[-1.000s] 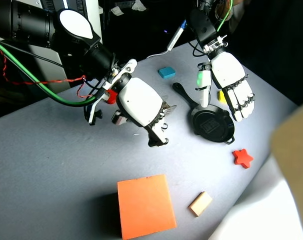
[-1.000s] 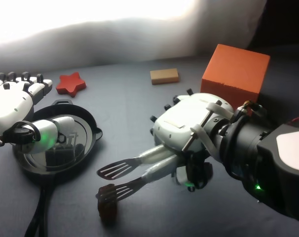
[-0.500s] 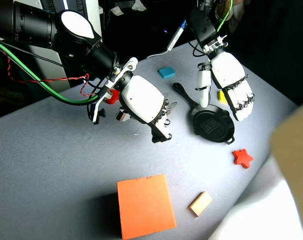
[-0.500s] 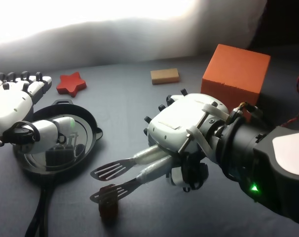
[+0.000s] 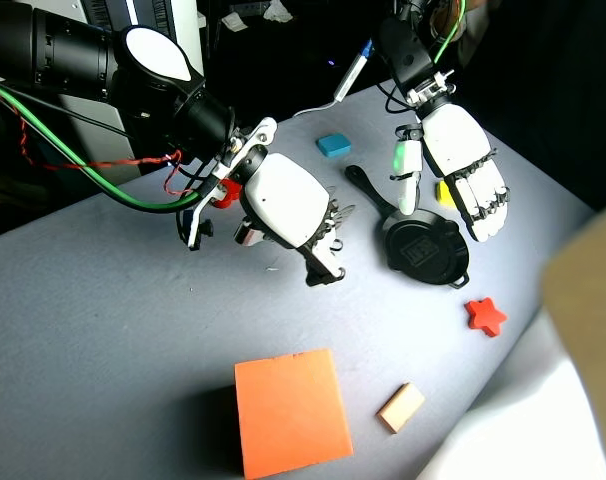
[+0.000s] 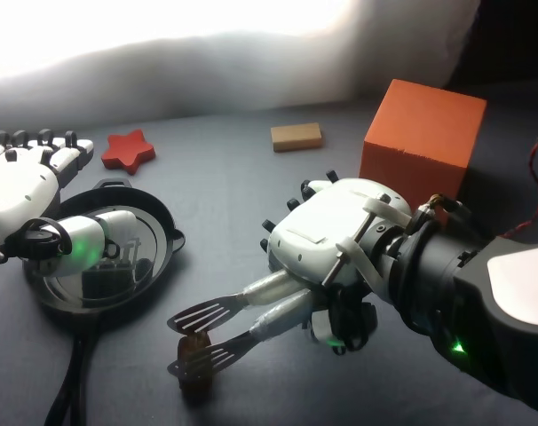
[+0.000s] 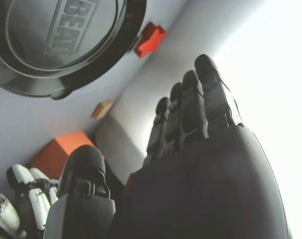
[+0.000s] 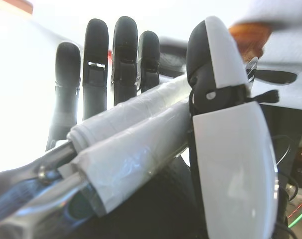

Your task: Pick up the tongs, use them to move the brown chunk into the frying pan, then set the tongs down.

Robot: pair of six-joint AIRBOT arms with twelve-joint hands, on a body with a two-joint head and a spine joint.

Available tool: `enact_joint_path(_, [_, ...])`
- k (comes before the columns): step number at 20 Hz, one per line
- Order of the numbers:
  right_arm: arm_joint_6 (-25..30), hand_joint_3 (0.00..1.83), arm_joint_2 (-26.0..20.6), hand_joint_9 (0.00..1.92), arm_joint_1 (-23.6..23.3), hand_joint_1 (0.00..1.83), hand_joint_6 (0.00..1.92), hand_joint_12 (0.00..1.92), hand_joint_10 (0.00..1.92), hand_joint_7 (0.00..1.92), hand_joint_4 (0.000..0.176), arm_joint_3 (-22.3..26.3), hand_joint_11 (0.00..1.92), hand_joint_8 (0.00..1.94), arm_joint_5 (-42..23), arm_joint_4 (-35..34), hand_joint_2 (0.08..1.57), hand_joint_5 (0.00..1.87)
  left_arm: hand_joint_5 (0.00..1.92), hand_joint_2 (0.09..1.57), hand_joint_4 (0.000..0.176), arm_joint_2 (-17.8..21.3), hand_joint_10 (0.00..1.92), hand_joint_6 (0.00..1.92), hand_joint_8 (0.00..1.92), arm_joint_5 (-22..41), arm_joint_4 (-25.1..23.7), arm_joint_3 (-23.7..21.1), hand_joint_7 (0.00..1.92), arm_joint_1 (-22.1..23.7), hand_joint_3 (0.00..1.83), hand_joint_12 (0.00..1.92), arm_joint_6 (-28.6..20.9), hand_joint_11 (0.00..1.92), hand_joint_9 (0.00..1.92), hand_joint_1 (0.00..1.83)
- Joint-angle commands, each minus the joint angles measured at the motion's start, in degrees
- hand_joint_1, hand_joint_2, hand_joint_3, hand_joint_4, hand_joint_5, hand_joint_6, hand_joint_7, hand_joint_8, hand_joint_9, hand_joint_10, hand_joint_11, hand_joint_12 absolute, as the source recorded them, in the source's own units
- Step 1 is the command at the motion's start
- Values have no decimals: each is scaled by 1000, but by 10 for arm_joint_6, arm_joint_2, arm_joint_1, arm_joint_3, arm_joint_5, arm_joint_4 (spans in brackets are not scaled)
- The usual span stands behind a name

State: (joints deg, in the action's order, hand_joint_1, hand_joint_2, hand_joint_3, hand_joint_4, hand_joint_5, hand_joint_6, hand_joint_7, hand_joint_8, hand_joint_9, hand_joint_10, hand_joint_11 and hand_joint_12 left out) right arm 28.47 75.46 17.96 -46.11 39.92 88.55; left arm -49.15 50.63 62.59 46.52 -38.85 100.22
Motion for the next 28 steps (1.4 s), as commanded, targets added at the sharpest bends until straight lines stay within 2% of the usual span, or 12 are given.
enact_joint_path(1, [1,0,-1,608,-3,1003,178,1510,495,869,0,0,151,5,4,45,1191,751,70,1322,18,1,8,9,5,52,-27,2,71,3,1,426,-2,0,84,0])
enact_joint_path(3, [1,0,1,618,-1,1018,178,1493,492,877,0,-1,169,7,3,47,1173,757,31,1313,25,1,4,5,1,52,-27,2,45,3,0,300,-2,0,57,0])
enact_joint_path(6, [2,0,6,625,2,988,178,1492,487,880,0,-6,183,7,3,50,1182,761,73,1300,18,1,8,11,3,52,-27,3,75,3,0,406,-2,0,82,0])
enact_joint_path(7, [2,0,8,622,3,990,176,1493,486,878,0,-8,181,6,3,51,1187,757,68,1293,21,1,12,7,5,52,-27,3,87,3,0,492,-2,0,97,0])
enact_joint_path(9, [2,3,9,602,6,984,182,1539,501,870,0,-10,143,2,3,52,1203,753,53,1304,13,0,1,11,1,52,-27,3,50,3,1,325,-2,0,58,0])
enact_joint_path(16, [3,0,20,596,8,1012,193,1534,522,875,0,-17,138,6,1,60,1197,753,56,1306,10,-1,4,3,3,52,-27,4,54,3,0,259,-2,0,47,0])
enact_joint_path(17, [3,1,21,592,9,996,195,1534,523,873,0,-17,140,5,1,61,1203,754,65,1321,5,-1,3,5,3,52,-27,4,59,3,4,157,-2,0,48,0])
enact_joint_path(20, [4,0,22,624,12,1010,220,1528,545,911,0,-18,191,19,0,65,1196,798,45,1308,10,-1,5,4,2,52,-27,4,39,2,0,284,-1,0,39,0])
enact_joint_path(21, [4,37,22,648,14,1067,1100,1530,562,943,0,-18,247,28,0,65,1212,755,25,1306,18,-1,3,0,0,52,-27,4,26,2,0,296,-1,0,34,0])
enact_joint_path(22, [4,14,22,665,15,1076,1307,1536,586,966,0,-18,259,33,0,66,1238,729,33,1310,20,-1,2,4,1,52,-27,4,29,2,0,268,-1,0,34,0])
enact_joint_path(25, [6,0,24,743,19,1095,1300,1498,644,1039,0,-18,375,58,0,74,1226,762,37,1300,19,-1,5,3,1,52,-27,4,41,2,0,345,-1,0,50,0])
enact_joint_path(28, [8,0,25,875,20,1124,1170,1406,617,1144,0,-18,545,85,0,78,1180,850,55,1306,15,-1,2,6,2,52,-27,3,58,4,1,330,-2,0,48,0])
